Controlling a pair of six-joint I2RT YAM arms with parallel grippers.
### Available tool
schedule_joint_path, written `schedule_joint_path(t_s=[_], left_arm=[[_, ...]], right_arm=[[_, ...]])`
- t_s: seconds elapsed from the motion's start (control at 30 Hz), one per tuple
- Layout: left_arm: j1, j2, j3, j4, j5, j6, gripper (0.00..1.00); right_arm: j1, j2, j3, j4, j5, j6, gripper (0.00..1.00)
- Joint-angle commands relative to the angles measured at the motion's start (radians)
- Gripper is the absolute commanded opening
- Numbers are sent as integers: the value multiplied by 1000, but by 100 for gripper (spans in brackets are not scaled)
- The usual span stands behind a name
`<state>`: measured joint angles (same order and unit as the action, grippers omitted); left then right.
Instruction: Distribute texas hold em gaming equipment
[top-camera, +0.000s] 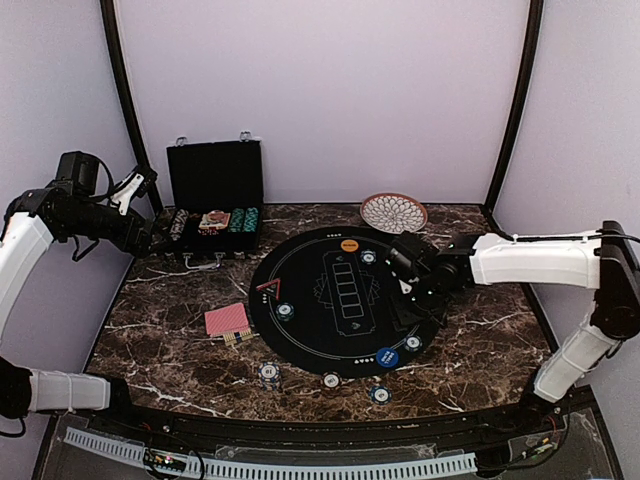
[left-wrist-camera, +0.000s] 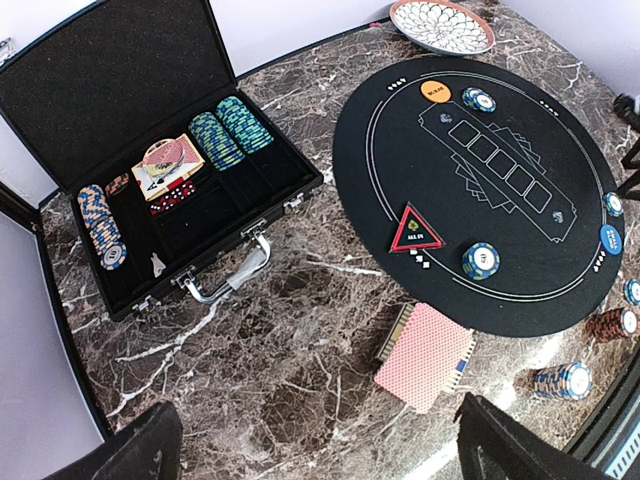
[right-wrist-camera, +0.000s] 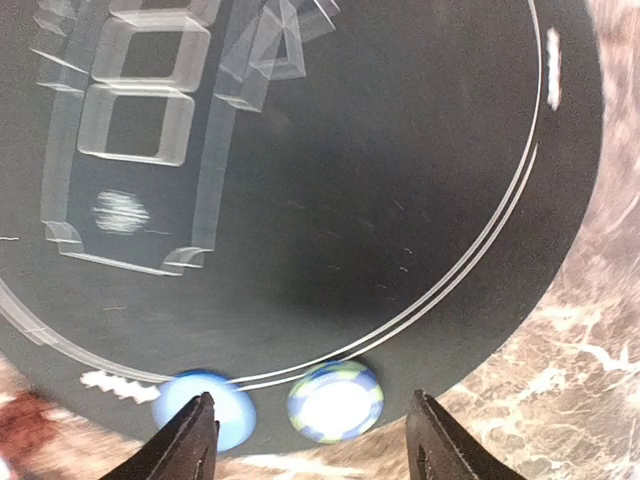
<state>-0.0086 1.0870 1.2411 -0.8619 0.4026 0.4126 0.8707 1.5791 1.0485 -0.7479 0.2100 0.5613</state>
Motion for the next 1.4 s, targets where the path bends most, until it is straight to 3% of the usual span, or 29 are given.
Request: schedule_joint_path(t_s=[0.0,0.23,0.4,0.9,1.37], left_arm=[[6,-13,9,1,1,12,99],[6,-15,11,-2,1,14,99],[6,-20,12,-3,8,11,99],[6,-24,21,-13,8,15,99],[6,-25,19,-13,6,15,99]], right_arm=[[115,-59,128,-118,24,7,67],[358,50,288,-197,-5,40,78],[441,162,354,-178,-15,30,85],[472,336,437,-123,-82,-57,88],[471,383,443,-97,-99,-72,75]])
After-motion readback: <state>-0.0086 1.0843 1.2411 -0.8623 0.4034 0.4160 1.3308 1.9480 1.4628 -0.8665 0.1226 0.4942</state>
